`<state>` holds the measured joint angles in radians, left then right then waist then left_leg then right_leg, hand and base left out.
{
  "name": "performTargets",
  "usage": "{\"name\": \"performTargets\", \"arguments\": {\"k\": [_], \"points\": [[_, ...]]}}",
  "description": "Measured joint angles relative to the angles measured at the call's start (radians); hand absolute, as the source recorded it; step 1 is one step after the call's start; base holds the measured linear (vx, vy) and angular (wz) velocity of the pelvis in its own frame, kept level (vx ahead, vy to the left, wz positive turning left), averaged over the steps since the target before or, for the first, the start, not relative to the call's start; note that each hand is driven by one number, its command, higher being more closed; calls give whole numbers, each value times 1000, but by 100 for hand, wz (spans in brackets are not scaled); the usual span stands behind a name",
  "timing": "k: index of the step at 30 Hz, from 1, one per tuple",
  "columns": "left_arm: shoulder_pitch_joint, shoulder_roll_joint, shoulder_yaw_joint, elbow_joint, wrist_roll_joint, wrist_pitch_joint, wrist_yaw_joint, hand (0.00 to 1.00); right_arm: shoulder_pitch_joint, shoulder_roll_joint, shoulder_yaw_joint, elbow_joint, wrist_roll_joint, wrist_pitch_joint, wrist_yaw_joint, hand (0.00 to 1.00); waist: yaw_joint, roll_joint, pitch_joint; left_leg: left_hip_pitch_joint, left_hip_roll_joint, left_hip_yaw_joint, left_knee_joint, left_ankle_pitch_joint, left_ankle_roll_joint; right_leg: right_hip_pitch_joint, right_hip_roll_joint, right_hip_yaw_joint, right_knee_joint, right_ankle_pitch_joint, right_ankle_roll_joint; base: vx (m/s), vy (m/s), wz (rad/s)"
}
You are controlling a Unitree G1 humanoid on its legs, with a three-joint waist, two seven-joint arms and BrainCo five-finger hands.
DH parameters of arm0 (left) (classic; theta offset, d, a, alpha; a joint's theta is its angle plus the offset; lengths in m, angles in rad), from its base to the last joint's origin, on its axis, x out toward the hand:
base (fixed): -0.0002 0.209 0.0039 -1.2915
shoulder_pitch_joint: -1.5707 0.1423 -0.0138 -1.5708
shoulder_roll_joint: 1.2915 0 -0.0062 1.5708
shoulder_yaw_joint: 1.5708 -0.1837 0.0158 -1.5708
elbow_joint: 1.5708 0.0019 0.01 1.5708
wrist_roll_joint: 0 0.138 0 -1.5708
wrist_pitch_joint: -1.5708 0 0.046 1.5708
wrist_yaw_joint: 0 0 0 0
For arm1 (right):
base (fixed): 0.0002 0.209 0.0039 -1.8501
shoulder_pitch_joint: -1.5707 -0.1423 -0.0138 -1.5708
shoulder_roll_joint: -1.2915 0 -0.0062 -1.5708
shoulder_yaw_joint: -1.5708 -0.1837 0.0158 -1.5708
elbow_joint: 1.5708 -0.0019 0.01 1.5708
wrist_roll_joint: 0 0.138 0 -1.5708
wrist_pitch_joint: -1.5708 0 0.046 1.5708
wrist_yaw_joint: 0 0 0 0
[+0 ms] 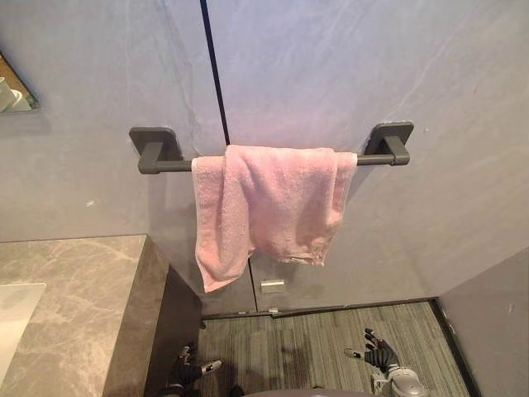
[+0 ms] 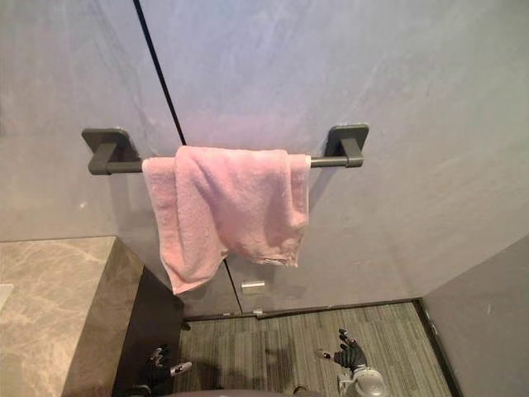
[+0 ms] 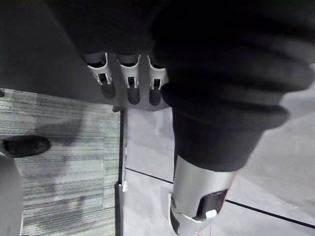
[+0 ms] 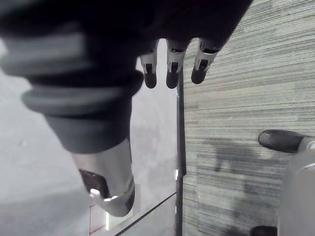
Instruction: Organize washtable
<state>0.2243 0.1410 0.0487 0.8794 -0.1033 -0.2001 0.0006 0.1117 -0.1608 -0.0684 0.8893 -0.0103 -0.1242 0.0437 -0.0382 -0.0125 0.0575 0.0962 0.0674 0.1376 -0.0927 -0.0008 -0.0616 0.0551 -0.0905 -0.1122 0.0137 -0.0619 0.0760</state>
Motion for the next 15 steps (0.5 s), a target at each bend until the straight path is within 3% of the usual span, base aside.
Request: {"name": "performTargets", "arguments": {"k": [10,15], "points": [[-10,-5,1,14,2,-1,1,0,-38,3,-4,27,-1,4,-2,0,13,-2,20,-36,0,59,24,-20,4,-81,1,67,53,-6,3,-17,3,-17],[-35,-12,1,11,2,-1,2,0,-53,10,-4,21,-2,5,-9,0,25,-19,58,-106,-10,98,153,-87,11,-210,-22,120,254,-86,12,-12,6,-26]]}}
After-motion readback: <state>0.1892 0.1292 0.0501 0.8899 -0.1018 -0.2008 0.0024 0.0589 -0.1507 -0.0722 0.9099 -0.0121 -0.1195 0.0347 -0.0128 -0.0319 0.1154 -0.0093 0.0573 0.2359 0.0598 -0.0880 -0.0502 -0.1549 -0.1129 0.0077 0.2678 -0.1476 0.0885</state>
